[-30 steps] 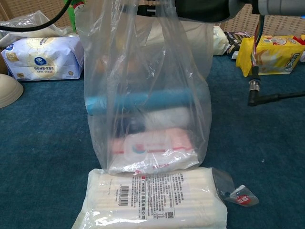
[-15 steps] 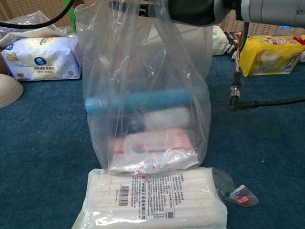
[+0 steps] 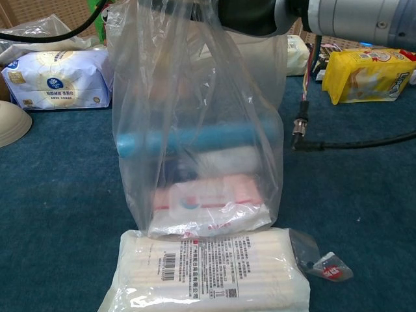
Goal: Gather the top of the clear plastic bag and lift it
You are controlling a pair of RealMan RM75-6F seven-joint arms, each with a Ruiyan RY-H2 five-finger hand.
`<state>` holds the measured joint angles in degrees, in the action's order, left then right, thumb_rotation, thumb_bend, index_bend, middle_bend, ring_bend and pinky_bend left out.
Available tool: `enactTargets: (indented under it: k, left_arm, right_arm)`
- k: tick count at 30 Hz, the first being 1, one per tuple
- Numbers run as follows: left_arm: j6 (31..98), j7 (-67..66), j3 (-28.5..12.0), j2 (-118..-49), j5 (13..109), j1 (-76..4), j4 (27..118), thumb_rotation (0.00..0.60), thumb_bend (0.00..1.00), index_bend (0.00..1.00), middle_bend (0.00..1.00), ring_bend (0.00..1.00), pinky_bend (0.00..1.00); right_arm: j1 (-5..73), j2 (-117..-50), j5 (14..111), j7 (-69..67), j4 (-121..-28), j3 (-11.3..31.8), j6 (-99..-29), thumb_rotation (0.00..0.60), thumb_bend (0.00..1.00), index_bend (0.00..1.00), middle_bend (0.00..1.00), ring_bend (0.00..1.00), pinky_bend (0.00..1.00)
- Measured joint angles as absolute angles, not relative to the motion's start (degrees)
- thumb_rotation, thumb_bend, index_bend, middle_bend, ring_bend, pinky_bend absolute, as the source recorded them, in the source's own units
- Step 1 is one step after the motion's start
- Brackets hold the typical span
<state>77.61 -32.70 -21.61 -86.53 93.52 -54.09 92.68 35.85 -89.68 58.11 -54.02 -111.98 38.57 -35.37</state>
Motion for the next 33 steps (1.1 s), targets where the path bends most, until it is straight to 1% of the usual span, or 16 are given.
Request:
enactTargets:
  k: [10, 19, 28, 31, 33]
  left_arm:
    - [77.78, -32.69, -21.45, -86.76, 93.2, -54.19, 92.37, 0.6, 0.08, 0.01, 0.12, 0.0, 0.15]
    - [77.91, -32.94, -21.64, -87.13, 92.83, -54.48, 92.0, 0.6, 0.08, 0.0, 0.12, 0.0, 0.15]
    - [77.87, -32.92, -21.64, -87.37, 92.33, -54.63, 91.53, 0.6, 0.08, 0.0, 0.12, 0.0, 0.15]
    - [77.96, -32.99, -21.59, -87.46, 92.27, -54.65, 91.42, 0.6, 0.08, 0.0, 0.12, 0.0, 0.15]
    - [77.99, -32.93, -21.59, -87.45, 92.05, -54.58, 91.48, 0.6, 0.08, 0.0, 0.12, 0.0, 0.15]
  right_arm:
    - [37.18, -90.1, 57.75, -54.83, -111.6, 37.82, -36.65, 0.236, 0.12, 0.36, 0.4, 0.34, 0.26]
    - [37.8, -90.03, 57.71, -54.98, -112.21, 36.91, -37.06, 0.233, 0.13, 0.4, 0.44, 0.4, 0.3]
    - [38.12, -89.4, 57.12, -55.11, -113.17, 36.09, -37.04, 0.236, 0.13, 0.44, 0.48, 0.48, 0.38]
    - [38.13, -89.18, 57.08, -55.35, -113.46, 35.79, -36.91, 0.234, 0.14, 0.46, 0.51, 0.53, 0.43]
    - [38.12, -89.06, 56.99, -55.64, -113.55, 35.73, -36.82, 0.234, 0.14, 0.49, 0.55, 0.58, 0.49]
